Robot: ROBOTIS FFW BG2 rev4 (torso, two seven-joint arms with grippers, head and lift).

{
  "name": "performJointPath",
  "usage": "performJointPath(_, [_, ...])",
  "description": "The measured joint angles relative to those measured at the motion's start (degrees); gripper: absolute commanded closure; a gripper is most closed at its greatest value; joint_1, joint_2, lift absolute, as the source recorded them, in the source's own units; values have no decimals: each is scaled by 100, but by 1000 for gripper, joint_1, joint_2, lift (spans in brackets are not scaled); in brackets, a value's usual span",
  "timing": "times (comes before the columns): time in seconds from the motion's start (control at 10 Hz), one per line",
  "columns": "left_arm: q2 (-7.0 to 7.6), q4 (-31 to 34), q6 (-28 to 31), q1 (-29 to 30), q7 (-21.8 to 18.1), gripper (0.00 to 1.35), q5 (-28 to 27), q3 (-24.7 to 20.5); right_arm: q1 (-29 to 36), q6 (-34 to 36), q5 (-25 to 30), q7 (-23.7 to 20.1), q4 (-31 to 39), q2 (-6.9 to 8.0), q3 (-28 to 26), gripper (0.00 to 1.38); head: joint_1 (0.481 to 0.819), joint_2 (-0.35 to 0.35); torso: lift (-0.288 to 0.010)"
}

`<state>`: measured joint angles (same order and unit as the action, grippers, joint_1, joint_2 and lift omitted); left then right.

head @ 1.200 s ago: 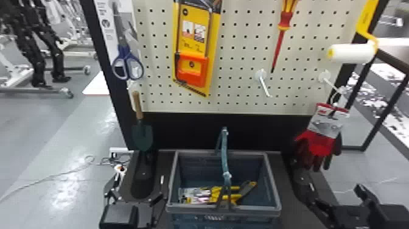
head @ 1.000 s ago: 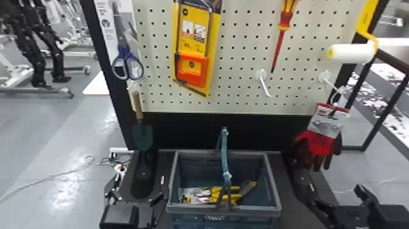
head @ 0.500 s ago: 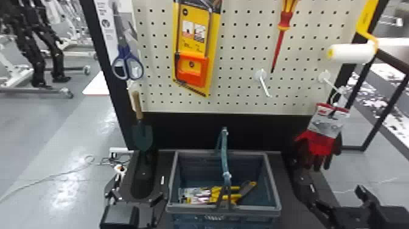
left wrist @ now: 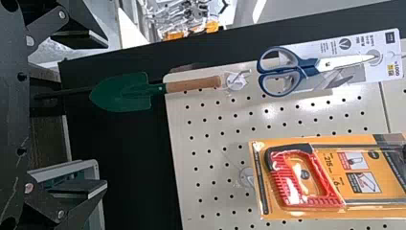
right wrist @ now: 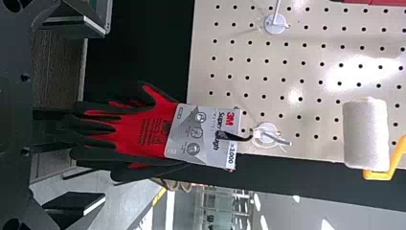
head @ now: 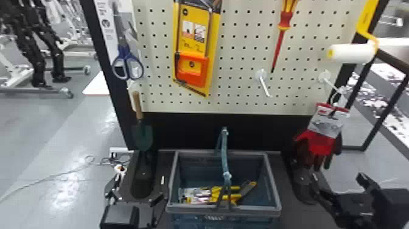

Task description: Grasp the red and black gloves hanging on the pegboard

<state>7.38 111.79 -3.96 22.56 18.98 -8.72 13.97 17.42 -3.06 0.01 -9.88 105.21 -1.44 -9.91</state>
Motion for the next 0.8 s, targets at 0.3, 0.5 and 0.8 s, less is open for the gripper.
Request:
performJointPath(0.3, [0, 0, 10, -2, 0, 257, 2, 0, -614, 323, 6, -1064, -288, -57, -521, 90, 549, 0, -100])
performJointPath(0.5, [0, 0, 19, -3, 0, 257, 2, 0, -1109, 466, 63, -1643, -577, -81, -890, 87, 549, 0, -100])
performJointPath(0.8, [0, -7, 26, -31, 0, 257, 2, 14, -1931, 542, 150, -1990, -1255, -412, -1107, 78, 549, 0, -100])
